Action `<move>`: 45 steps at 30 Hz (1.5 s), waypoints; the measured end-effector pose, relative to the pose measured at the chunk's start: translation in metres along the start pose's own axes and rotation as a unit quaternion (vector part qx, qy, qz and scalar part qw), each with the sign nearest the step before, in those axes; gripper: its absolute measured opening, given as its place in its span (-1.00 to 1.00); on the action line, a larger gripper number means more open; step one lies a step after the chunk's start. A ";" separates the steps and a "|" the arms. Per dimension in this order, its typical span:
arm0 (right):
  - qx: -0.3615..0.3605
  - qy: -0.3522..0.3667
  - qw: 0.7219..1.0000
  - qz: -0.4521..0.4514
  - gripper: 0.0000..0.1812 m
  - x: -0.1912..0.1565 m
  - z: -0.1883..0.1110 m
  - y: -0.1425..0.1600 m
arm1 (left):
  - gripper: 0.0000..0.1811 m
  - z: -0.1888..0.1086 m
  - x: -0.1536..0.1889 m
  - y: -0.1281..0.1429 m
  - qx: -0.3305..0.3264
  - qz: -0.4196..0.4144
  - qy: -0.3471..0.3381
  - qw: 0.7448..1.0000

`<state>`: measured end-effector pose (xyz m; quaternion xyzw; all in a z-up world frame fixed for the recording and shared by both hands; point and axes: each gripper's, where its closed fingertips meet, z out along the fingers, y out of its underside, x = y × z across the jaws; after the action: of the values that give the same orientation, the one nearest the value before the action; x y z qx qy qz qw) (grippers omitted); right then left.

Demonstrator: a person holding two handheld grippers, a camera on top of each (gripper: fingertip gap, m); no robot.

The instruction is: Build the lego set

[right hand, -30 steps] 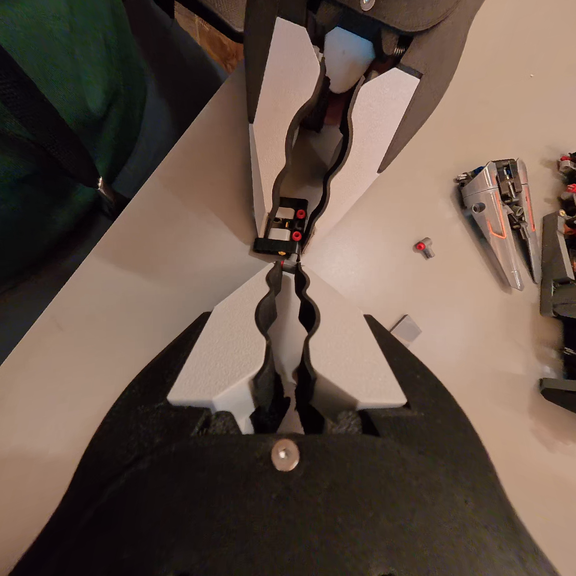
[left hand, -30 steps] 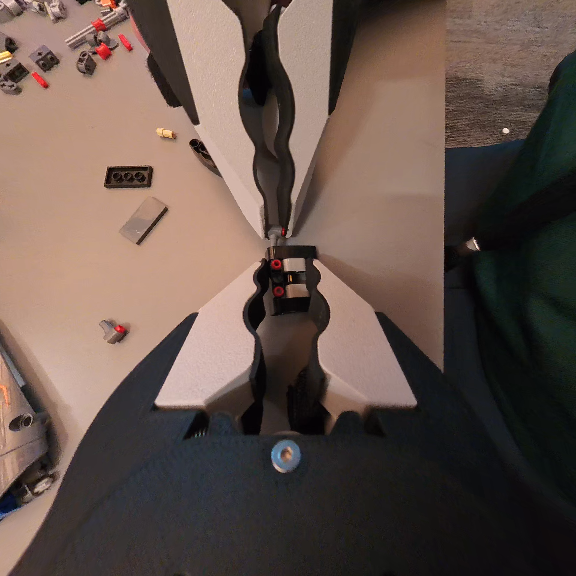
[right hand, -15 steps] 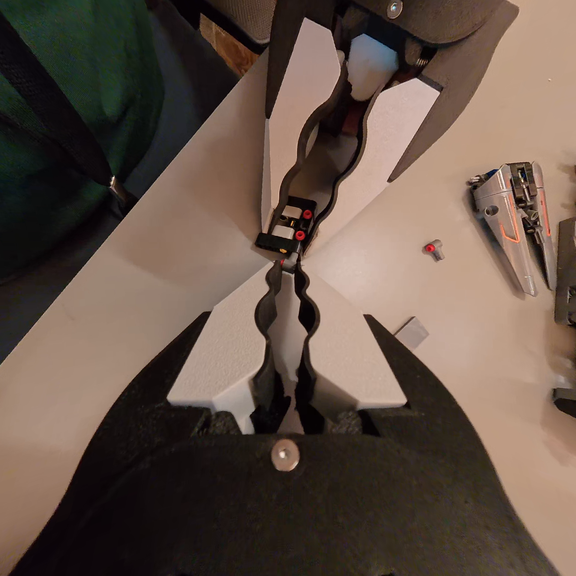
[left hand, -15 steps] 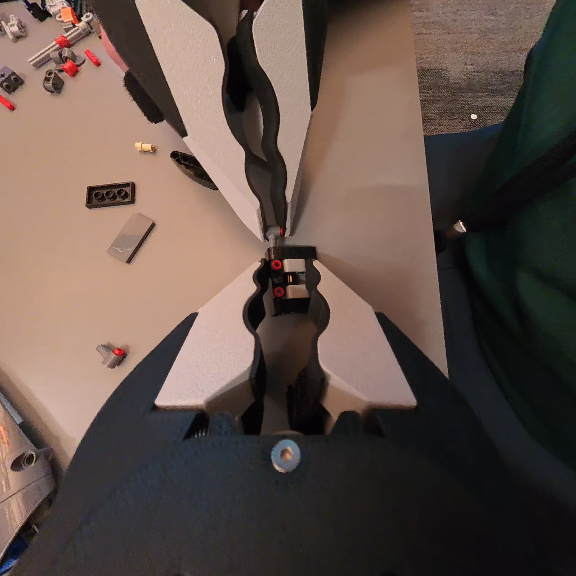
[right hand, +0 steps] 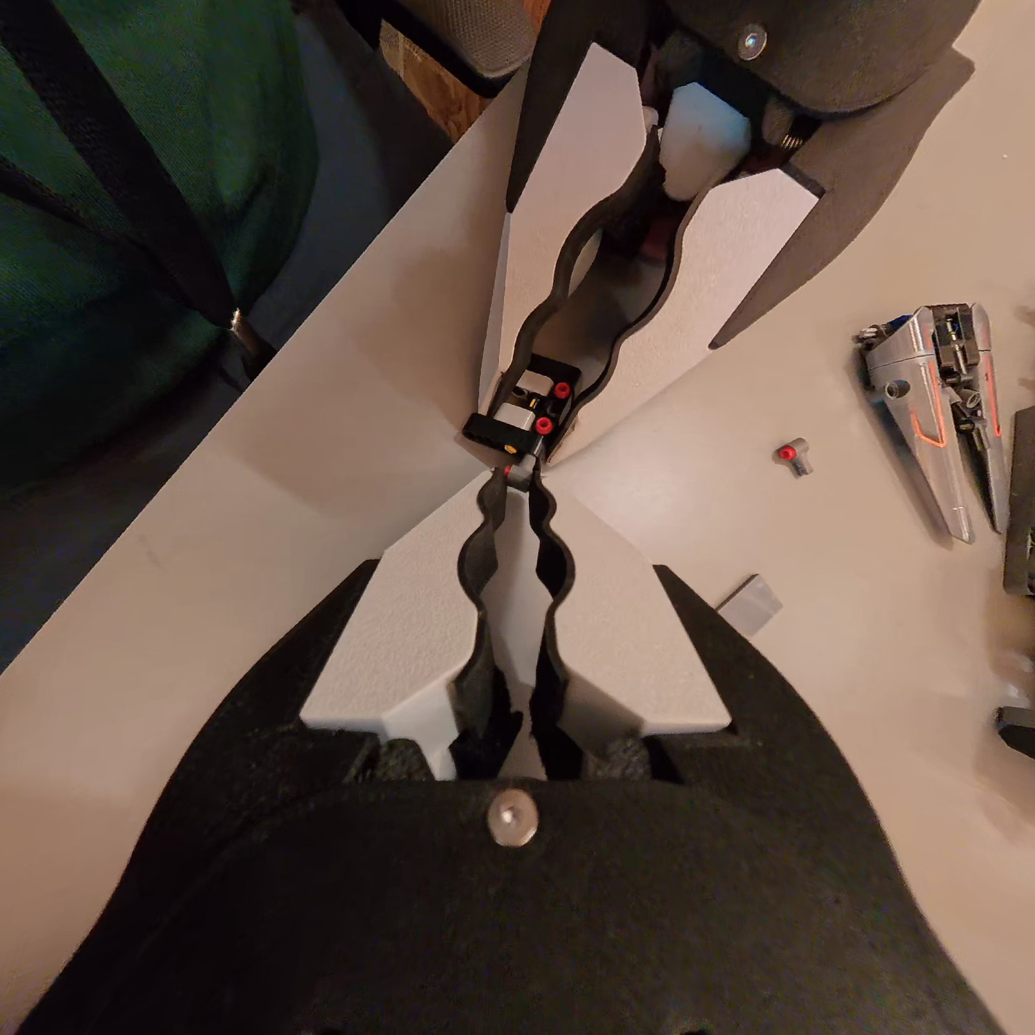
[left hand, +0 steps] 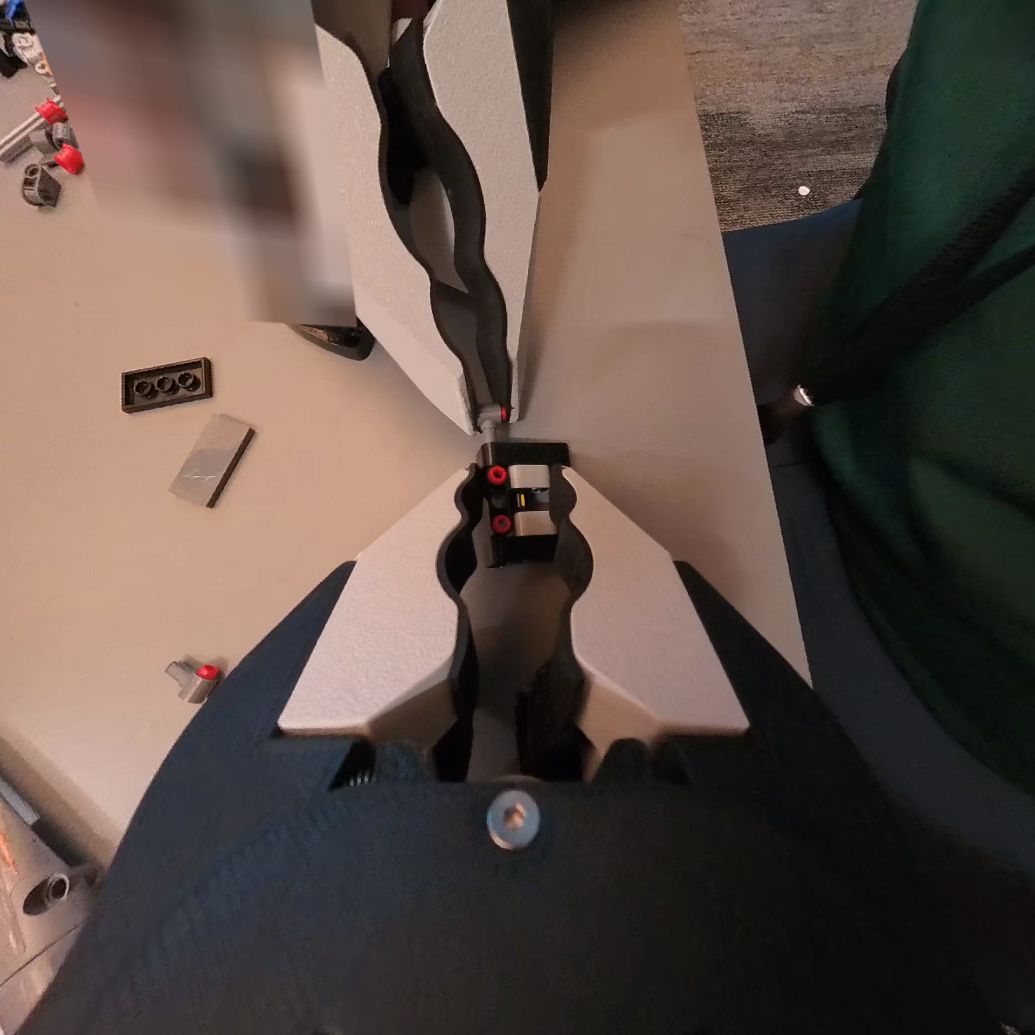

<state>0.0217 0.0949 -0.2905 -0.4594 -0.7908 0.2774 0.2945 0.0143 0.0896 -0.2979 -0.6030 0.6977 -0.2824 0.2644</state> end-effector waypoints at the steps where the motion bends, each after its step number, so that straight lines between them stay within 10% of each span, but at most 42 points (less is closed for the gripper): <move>1: 0.000 0.001 1.000 0.000 -0.93 0.000 0.000 0.000 | -0.76 0.000 0.000 0.000 0.000 0.000 0.000 1.000; 28: 0.027 0.049 0.996 0.072 -0.81 0.023 -0.029 0.002 | -0.66 0.008 -0.027 -0.012 0.010 0.003 -0.090 0.996; 45: 0.001 0.096 0.985 0.145 -0.72 0.037 -0.043 0.005 | -0.69 -0.070 -0.083 0.019 0.001 -0.054 -0.239 0.969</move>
<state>0.0402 0.1373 -0.2576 -0.5930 -0.6841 0.2724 0.3259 -0.0370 0.1796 -0.2603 -0.6899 0.5800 -0.1442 0.4084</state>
